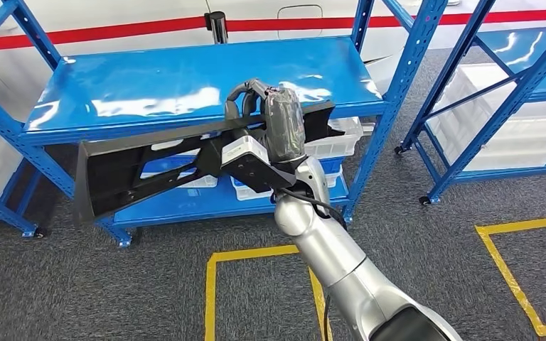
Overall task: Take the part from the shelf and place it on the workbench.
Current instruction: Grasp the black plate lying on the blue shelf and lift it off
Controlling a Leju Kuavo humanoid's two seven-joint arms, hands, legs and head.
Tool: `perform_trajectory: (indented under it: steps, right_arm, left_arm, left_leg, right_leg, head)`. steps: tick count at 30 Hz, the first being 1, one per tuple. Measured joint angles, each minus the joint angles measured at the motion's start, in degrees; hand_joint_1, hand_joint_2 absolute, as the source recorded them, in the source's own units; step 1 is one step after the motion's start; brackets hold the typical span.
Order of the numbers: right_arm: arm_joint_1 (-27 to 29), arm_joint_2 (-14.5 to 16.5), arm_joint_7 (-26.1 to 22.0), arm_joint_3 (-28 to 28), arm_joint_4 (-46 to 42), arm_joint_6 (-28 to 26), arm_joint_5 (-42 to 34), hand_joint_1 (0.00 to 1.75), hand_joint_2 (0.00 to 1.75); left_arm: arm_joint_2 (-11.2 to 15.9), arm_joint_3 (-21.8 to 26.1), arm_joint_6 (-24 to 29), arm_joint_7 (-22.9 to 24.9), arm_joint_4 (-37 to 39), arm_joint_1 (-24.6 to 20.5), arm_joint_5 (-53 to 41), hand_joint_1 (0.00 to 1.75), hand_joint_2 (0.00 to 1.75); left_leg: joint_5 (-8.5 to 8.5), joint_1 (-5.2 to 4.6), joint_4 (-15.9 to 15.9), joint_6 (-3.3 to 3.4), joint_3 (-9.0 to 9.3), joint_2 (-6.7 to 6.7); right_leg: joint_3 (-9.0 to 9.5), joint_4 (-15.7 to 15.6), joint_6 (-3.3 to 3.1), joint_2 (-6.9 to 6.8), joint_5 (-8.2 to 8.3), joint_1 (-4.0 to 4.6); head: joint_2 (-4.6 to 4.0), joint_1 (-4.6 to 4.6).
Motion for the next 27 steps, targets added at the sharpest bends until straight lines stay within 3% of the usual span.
perform_trajectory:
  steps: [2,4,6,8,10,12,14,15,16,18,20,21,22,24,25,26,27]
  right_arm:
    - [0.6,0.0,0.0,-0.3,0.0,0.0,0.1,1.75,1.75]
    - [0.8,0.0,0.0,-0.6,-0.1,0.0,0.2,1.75,1.75]
    - [0.8,0.1,-0.1,-0.8,-0.1,-0.1,0.2,1.75,1.75]
    - [0.9,0.1,-0.1,-0.9,-0.2,-0.2,0.2,1.75,1.75]
    - [1.2,0.0,-0.2,-1.3,-0.2,-0.4,0.3,1.75,1.75]
    - [1.7,-0.2,-0.2,-2.0,-0.3,-0.5,0.5,1.75,1.75]
    - [2.8,-0.5,-0.2,-2.7,-0.7,-0.6,1.2,1.75,1.75]
    - [3.5,-0.7,-0.1,-3.1,-1.0,-0.6,1.6,1.75,1.75]
    - [4.2,-0.9,-0.1,-3.5,-1.3,-0.6,2.0,1.75,1.75]
    - [5.1,-1.5,0.0,-4.2,-2.0,-0.7,2.6,1.75,1.75]
    - [5.4,-2.0,0.1,-4.9,-2.9,-0.8,2.9,1.75,1.75]
    - [5.4,-2.2,0.1,-5.3,-3.3,-0.8,3.0,1.75,1.75]
    - [5.5,-2.5,0.1,-5.6,-3.6,-0.9,3.1,1.75,1.75]
    - [5.8,-3.2,0.1,-6.3,-3.8,-1.0,3.1,1.75,1.75]
    - [6.0,-3.5,0.2,-6.5,-3.8,-1.1,3.1,1.75,1.75]
    - [6.1,-3.8,0.2,-6.7,-3.9,-1.1,3.1,1.75,1.75]
    - [6.3,-4.0,0.2,-6.8,-3.9,-1.1,3.1,1.75,1.75]
  left_arm:
    - [0.1,0.0,0.2,0.2,0.0,0.0,0.0,0.0,1.75]
    - [0.1,0.0,0.2,0.3,0.0,-0.2,-0.1,0.0,1.75]
    - [0.1,0.0,0.2,0.4,0.0,-0.3,-0.2,0.0,1.75]
    - [0.1,0.0,0.1,0.4,0.0,-0.3,-0.3,0.0,1.75]
    - [0.1,0.0,0.1,0.5,0.0,-0.5,-0.5,0.0,1.75]
    - [0.1,0.0,0.1,0.9,0.0,-0.6,-0.9,0.0,1.75]
    - [0.1,-0.1,0.2,1.4,0.0,-0.7,-1.5,0.0,1.75]
    - [0.1,-0.1,0.1,1.7,0.0,-0.7,-1.8,0.0,1.75]
    - [0.1,-0.2,0.0,1.9,0.0,-0.7,-2.2,0.0,1.75]
    - [0.1,-0.3,-0.7,2.1,0.0,-0.7,-2.8,0.0,1.75]
    - [0.0,-0.6,-1.7,2.1,0.0,-0.8,-3.4,0.0,1.75]
    - [0.0,-0.9,-2.1,2.1,0.0,-0.9,-3.7,0.0,1.75]
    - [0.0,-1.1,-2.5,2.1,0.0,-0.9,-3.9,0.0,1.75]
    - [0.1,-1.5,-3.1,1.8,0.0,-0.9,-4.1,0.0,1.75]
    - [0.1,-1.6,-3.2,1.6,0.0,-0.9,-4.1,0.0,1.75]
    - [0.2,-1.7,-3.3,1.5,0.0,-0.9,-4.2,0.0,1.75]
    - [0.2,-1.8,-3.4,1.4,0.0,-0.9,-4.2,0.0,1.75]
  left_leg:
    - [2.17,0.22,-4.8,0.0,5.16,0.0]
    - [2.22,0.25,-11.7,0.35,10.27,-0.22]
    - [1.46,-0.11,-14.7,1.09,11.86,-0.53]
    - [1.94,-0.48,-15.2,2.06,11.62,-0.59]
    - [3.13,-0.57,-15.5,3.2,10.79,-0.31]
    - [4.65,-0.64,-15.6,4.15,9.26,-0.09]
    - [6.29,-0.91,-15.6,4.56,7.14,-0.1]
    - [7.11,-1.05,-15.5,4.61,6.07,-0.09]
    - [7.92,-1.22,-15.5,4.62,5.0,-0.09]
    - [9.53,-1.61,-15.5,4.57,3.13,-0.1]
    - [11.04,-1.93,-15.5,4.29,1.86,-0.12]
    - [11.68,-1.94,-15.5,4.04,1.63,-0.06]
    - [12.32,-1.84,-15.7,3.69,1.55,0.04]
    - [13.41,-1.4,-16.4,2.81,1.48,0.2]
    - [12.73,-1.17,-16.2,2.38,1.2,0.09]
    - [10.86,-1.02,-15.1,1.92,0.76,-0.11]
    - [7.89,-0.8,-12.8,1.51,0.1,-0.32]
  right_leg:
    - [-1.51,0.2,0.51,0.01,1.17,-0.08]
    - [-2.43,0.4,1.14,0.02,2.03,-0.01]
    - [-2.84,0.5,1.87,-0.04,2.78,0.21]
    - [-3.1,0.3,2.65,-0.08,3.6,0.34]
    - [-4.0,1.3,2.91,0.02,2.76,0.3]
    - [-6.1,6.2,2.29,0.16,-1.58,0.2]
    - [-8.27,14.1,1.88,0.23,-6.4,0.17]
    - [-8.5,17.0,2.06,0.24,-7.42,0.18]
    - [-7.81,18.2,2.4,0.24,-7.4,0.23]
    - [-2.98,14.0,2.64,0.25,-5.65,0.63]
    - [3.62,5.5,1.74,0.05,-5.95,1.34]
    - [5.45,2.5,1.34,-0.07,-6.52,1.6]
    - [6.37,0.6,1.02,-0.17,-6.97,1.83]
    - [5.78,-0.3,0.33,-0.22,-5.91,1.66]
    - [5.38,-0.6,-0.26,-0.24,-5.01,1.4]
    - [4.83,-1.0,-0.81,-0.28,-3.95,1.05]
    - [4.2,-1.2,-1.13,-0.33,-2.83,0.69]
  head:
    - [0.0,-0.02]
    - [0.0,0.04]
    - [0.0,0.14]
    - [0.0,0.3]
    - [0.0,0.45]
    - [0.0,0.58]
    - [0.0,0.69]
    - [0.0,0.69]
    - [0.0,0.71]
    - [0.0,0.74]
    - [0.0,0.69]
    - [0.0,0.68]
    - [0.0,0.65]
    - [0.0,0.83]
    - [0.0,0.93]
    - [0.0,0.96]
    - [0.0,0.97]
